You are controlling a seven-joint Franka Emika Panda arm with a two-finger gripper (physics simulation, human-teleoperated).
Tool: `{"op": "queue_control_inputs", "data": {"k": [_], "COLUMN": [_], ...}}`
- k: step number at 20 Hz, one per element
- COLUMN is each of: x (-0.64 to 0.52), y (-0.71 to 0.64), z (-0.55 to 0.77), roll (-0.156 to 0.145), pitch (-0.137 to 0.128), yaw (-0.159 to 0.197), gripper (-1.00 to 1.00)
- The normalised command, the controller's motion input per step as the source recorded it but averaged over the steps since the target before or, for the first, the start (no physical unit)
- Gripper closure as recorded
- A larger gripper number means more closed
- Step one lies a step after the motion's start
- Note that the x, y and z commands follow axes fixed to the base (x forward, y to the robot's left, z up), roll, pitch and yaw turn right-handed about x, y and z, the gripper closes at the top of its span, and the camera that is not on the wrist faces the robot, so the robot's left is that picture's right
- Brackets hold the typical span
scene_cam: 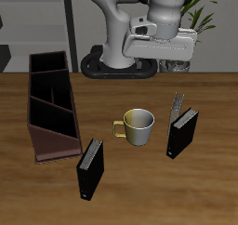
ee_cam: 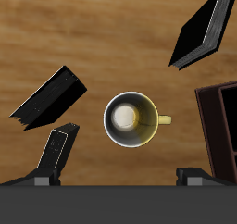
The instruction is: Place the yellow book into the right desk caddy's right compartment
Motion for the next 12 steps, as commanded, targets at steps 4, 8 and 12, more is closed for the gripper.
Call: {"op": "queue_control_inputs", "data": {"k": [4, 8, 12], "x": [0.06, 0.08, 0.02], "y": [0.23, 0.17, 0.19], "z": [-0.05, 0.01, 0.0], "roll": [-0.002, -0.007, 0.006], "pitch": [0.003, 0.001, -0.036], "yaw": [-0.022, -0.058, -0.023], "gripper": [-1.0, -1.0, -1.0]}}
